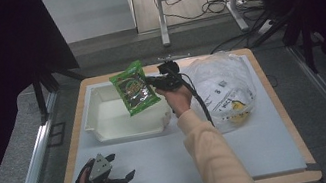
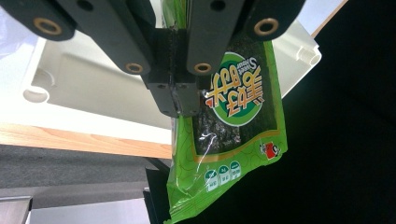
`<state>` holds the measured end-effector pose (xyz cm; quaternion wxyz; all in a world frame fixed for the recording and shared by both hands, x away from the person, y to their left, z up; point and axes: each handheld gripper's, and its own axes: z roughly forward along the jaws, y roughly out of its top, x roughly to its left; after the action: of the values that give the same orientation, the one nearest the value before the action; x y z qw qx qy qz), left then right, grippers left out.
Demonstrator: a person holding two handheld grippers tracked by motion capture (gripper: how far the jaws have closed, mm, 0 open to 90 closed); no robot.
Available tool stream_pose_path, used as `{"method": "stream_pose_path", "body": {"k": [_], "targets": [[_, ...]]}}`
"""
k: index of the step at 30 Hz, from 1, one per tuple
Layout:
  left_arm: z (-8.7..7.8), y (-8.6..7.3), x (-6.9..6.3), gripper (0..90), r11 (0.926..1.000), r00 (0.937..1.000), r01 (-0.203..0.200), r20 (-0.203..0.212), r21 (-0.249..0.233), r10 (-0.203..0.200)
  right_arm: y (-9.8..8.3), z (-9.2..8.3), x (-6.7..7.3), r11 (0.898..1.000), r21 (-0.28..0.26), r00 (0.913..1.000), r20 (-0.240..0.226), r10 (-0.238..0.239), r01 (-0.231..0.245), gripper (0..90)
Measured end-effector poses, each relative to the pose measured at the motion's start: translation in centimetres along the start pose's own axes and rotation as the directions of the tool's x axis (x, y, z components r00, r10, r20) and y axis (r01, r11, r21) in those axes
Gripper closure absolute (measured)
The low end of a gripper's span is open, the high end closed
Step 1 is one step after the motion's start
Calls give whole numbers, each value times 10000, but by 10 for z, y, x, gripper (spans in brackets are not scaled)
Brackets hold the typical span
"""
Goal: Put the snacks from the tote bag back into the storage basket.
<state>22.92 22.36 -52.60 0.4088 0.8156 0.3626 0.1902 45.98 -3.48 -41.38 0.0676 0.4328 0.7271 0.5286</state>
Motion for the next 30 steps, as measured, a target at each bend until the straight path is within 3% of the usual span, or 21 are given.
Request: {"method": "stream_pose_path", "body": {"k": [30], "targets": [[-1, 2, -1, 98, 10000, 10000, -59, -4, -16, 59, -7, 24, 13, 10000, 78, 10000, 40, 39, -39, 895]]}}
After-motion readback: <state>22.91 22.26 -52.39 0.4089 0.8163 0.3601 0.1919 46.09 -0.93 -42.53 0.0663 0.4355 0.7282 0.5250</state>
